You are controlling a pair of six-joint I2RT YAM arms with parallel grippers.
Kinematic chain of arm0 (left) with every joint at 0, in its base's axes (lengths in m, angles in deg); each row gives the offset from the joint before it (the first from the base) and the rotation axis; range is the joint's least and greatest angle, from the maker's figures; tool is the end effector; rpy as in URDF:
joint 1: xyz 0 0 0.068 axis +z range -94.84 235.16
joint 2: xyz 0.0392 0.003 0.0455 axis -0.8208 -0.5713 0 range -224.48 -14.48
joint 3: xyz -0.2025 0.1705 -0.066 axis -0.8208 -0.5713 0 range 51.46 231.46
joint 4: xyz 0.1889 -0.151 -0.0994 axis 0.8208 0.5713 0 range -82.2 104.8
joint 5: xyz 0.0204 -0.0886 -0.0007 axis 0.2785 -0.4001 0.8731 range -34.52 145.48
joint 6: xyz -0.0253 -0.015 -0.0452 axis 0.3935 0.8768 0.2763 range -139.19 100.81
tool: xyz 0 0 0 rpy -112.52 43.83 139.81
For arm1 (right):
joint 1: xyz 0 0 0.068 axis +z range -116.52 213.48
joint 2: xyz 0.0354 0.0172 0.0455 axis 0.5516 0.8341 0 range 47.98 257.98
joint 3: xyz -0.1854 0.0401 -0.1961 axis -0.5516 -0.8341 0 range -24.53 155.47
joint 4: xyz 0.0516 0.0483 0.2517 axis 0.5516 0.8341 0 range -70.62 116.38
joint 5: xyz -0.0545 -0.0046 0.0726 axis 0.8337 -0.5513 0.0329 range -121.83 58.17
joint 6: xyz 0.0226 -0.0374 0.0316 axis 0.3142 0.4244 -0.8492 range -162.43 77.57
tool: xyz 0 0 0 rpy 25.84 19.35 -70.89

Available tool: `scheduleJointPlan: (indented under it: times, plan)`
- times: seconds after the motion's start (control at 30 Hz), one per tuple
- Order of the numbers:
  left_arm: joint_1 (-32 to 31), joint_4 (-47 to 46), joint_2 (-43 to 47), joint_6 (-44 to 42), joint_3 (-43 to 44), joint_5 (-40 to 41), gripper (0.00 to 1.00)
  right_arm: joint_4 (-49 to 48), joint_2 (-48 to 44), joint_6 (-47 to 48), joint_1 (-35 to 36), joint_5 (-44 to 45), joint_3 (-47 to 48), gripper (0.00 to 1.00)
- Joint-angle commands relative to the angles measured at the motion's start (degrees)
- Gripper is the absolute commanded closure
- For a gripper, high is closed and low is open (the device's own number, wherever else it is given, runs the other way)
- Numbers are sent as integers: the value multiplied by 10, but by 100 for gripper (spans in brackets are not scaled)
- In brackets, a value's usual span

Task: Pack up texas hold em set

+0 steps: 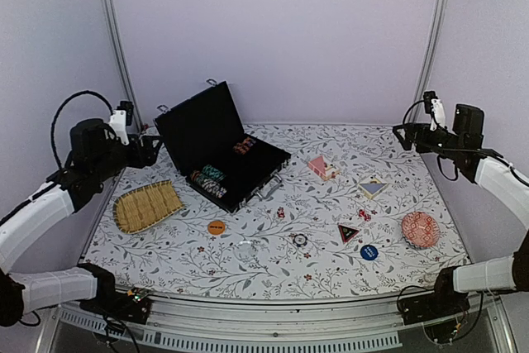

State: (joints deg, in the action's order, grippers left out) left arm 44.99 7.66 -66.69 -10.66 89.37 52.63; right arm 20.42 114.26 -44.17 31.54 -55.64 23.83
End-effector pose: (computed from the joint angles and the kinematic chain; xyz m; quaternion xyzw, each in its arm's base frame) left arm 0.2129 -0.0400 0.2930 0.0265 0.7883 -0.1192 0.6030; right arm 0.2665 0.0053 0.3023 -0.0943 0.7999 0.1670 0.5687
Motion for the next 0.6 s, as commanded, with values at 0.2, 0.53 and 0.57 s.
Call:
scheduleJointPlan:
  times: [0.2, 0.53, 0.57]
  plan:
    - [-264, 99, -138, 28, 168, 67, 25, 22, 47, 139, -1, -33, -21, 1]
    - [-414, 169, -427, 38, 398, 52, 47, 22, 19, 163, -2, -72, -41, 1]
    - [-417, 181, -467, 42, 431, 50, 51, 26, 20, 163, -1, -75, -40, 1]
